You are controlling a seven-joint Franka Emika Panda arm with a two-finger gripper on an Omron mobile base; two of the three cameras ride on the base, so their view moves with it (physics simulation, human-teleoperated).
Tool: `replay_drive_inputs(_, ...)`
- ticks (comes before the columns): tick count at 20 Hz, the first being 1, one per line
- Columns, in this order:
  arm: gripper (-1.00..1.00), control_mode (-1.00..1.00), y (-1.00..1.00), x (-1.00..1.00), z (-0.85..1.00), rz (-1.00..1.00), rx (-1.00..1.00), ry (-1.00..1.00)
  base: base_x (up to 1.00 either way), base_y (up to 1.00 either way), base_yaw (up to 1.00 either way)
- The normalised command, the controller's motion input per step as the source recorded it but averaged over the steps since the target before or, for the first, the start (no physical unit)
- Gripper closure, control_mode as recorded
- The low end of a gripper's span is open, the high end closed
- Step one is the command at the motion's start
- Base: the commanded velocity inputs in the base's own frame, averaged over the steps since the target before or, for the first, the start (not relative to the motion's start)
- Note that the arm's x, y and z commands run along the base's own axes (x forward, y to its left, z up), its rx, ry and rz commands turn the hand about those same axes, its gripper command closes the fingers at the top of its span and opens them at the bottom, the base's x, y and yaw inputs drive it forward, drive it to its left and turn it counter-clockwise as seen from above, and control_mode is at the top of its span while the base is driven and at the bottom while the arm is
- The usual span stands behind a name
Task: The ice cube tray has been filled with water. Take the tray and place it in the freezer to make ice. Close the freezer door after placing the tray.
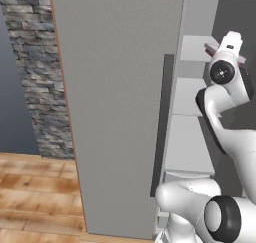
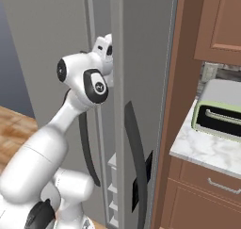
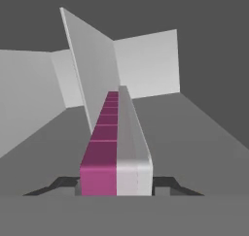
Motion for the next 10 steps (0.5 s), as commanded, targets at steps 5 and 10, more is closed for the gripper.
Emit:
replay_drive_inputs(5, 1.0, -1.0, -0.23, 0.31, 0.0, 0.03, 0.0, 0.02, 0.0, 0.0, 0.0)
replay_drive_inputs(10, 1.0, -1.0, -0.23, 0.35, 0.0, 0.05, 0.0, 0.03, 0.0, 0.0, 0.0)
